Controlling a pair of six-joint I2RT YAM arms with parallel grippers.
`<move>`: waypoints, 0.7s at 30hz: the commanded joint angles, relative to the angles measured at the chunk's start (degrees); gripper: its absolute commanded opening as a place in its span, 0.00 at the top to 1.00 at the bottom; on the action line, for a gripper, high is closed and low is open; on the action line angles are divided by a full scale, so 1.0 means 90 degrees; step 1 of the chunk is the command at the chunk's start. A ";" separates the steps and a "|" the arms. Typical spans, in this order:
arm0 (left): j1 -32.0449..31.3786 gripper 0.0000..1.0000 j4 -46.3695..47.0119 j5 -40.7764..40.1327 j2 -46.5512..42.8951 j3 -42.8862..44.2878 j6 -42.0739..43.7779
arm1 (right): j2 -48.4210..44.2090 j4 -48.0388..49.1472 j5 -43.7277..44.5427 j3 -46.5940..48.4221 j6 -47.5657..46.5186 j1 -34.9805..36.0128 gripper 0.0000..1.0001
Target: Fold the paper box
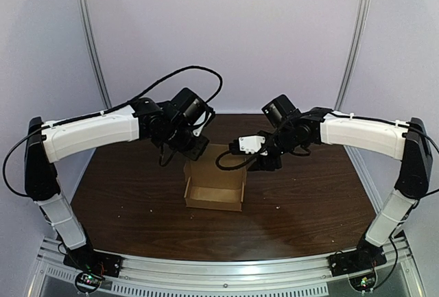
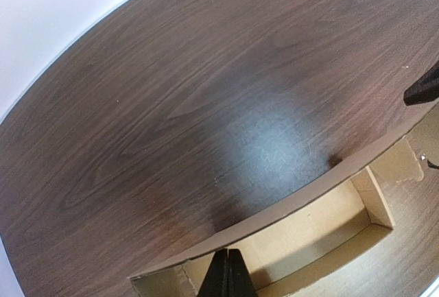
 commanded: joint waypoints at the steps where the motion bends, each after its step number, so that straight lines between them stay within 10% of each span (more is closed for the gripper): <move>1: 0.0019 1.00 0.0324 0.0068 0.0341 0.0413 0.0227 | -0.0196 0.0001 0.0360 0.0086 0.0131 0.0029 0.45; 13: 0.0007 0.57 -0.0009 -0.0537 -0.1250 -0.0224 -0.0187 | -0.0317 -0.0145 0.0194 0.0006 0.0194 0.0034 0.45; 21: 0.0078 0.49 0.0094 -0.0495 -0.0812 -0.0533 0.0069 | -0.0223 -0.0231 0.0135 0.0190 0.0229 0.0029 0.45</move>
